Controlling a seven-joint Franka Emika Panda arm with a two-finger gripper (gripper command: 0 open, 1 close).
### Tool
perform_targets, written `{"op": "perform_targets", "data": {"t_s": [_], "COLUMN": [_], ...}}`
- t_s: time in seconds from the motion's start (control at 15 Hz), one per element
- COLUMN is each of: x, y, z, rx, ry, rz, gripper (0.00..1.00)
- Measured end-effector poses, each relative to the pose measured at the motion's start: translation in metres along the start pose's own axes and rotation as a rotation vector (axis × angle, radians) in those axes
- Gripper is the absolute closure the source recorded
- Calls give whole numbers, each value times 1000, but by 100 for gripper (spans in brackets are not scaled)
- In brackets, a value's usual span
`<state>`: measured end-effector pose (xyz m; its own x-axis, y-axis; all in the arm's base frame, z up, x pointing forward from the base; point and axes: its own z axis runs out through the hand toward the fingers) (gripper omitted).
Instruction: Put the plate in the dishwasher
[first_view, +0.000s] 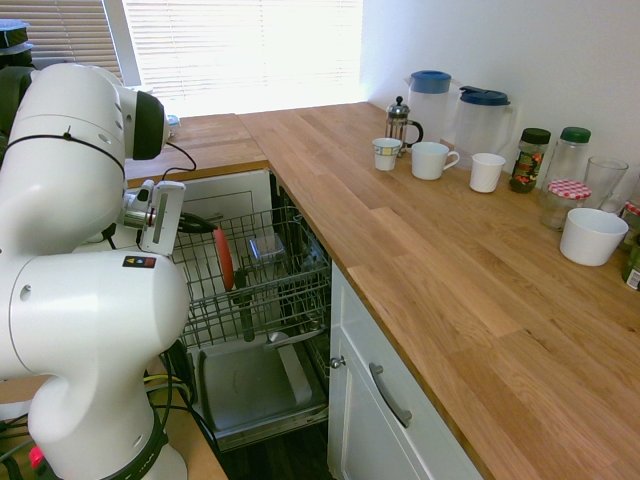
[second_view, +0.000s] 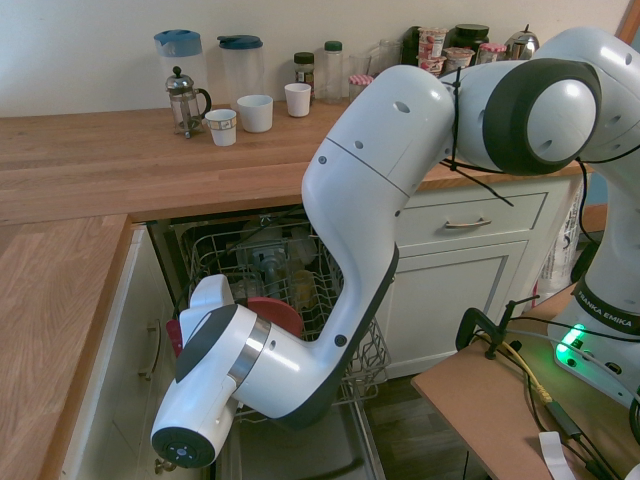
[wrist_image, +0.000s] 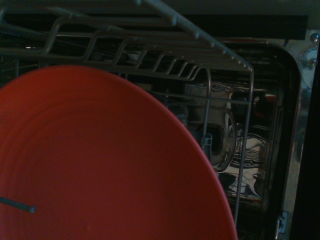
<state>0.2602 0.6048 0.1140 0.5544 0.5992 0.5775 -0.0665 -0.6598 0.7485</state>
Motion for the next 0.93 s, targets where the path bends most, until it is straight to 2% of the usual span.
{"op": "perform_targets", "data": {"t_s": [0.73,0.93], "x": [-3,2], "y": [-5,-5], "z": [6,-1], "rx": [23,69], "ry": [-6,-3], "rz": [-2,21], "gripper": [0,0]}}
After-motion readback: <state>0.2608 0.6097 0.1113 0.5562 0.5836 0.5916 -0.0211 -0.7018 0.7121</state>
